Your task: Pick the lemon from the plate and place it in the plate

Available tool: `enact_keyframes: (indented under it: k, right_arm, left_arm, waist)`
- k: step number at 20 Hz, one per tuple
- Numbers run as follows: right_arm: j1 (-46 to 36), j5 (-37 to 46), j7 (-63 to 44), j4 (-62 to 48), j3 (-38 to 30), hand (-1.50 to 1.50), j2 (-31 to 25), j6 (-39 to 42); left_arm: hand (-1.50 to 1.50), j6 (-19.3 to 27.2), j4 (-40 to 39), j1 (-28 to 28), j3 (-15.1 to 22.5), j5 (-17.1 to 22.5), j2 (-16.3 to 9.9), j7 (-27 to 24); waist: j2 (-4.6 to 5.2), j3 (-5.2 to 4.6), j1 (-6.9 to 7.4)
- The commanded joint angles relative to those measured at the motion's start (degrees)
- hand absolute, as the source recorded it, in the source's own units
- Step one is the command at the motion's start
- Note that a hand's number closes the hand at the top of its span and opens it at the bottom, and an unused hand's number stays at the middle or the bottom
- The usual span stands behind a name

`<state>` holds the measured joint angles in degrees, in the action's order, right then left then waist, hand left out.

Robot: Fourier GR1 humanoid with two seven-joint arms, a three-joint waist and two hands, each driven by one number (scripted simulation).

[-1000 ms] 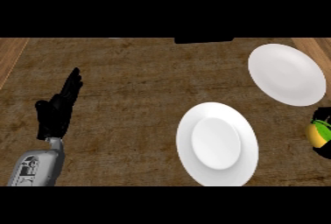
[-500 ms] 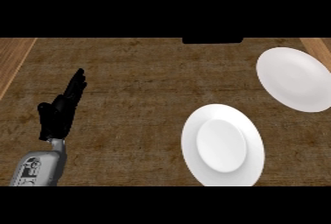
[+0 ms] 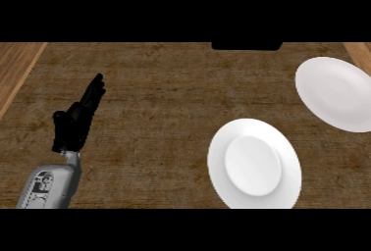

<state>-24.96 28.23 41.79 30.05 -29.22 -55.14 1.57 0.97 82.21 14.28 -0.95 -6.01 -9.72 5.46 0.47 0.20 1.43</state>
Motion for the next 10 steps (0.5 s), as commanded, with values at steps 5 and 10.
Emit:
enact_keyframes:
  k: [5,10]
  right_arm:
    - [-14.0,4.3,-4.5,-7.9,5.9,1.50,5.7,0.1]
    - [-17.7,6.9,-3.6,-13.3,7.5,1.50,9.3,-3.3]
  left_arm:
    - [0.00,-0.4,-0.5,0.4,0.8,-0.7,0.8,-0.4]
    - [0.00,0.6,1.8,1.3,1.2,-1.1,1.6,2.0]
  waist:
    - [0.07,-0.08,0.59]
    - [0.22,-0.03,0.79]
